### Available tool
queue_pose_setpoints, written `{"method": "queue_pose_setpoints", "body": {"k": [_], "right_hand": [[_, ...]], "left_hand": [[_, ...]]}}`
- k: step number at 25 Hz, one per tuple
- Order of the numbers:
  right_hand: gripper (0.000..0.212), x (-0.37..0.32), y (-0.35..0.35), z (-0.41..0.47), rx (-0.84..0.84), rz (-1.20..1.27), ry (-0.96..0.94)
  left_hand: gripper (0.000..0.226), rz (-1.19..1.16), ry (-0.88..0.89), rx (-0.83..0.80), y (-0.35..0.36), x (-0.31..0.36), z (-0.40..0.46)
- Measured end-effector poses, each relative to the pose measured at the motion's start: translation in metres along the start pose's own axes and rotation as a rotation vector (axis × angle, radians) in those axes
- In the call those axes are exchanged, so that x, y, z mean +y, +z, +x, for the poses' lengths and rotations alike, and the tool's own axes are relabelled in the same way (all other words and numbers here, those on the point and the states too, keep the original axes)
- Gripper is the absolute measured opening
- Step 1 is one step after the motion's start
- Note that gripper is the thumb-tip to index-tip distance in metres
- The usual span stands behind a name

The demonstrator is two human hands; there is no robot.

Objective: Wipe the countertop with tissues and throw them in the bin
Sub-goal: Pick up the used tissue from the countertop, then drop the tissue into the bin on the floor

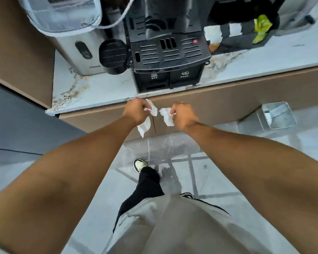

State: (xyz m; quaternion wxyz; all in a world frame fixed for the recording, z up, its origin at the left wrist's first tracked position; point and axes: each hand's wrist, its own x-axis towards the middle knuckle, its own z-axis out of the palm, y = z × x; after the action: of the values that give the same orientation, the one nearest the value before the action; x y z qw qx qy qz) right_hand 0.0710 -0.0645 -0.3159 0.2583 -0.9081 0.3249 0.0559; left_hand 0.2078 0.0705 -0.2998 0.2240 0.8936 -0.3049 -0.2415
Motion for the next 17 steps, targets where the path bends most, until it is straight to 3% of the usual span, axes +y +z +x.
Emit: {"method": "queue_pose_setpoints", "body": {"k": [5,10,17], "right_hand": [[0.025,0.09,-0.034,-0.054,0.123,0.042,0.135],[0.025,0.147,-0.051,-0.091,0.161,0.099,0.252],[0.025,0.256,-0.086,-0.148,0.306,0.189,0.506]], "left_hand": [[0.016,0.12,0.198,-0.128,0.057,0.092,-0.016],[0.022,0.186,0.302,-0.157,0.096,0.154,-0.024],[0.024,0.258,0.487,-0.343,0.178,0.259,-0.025]]}}
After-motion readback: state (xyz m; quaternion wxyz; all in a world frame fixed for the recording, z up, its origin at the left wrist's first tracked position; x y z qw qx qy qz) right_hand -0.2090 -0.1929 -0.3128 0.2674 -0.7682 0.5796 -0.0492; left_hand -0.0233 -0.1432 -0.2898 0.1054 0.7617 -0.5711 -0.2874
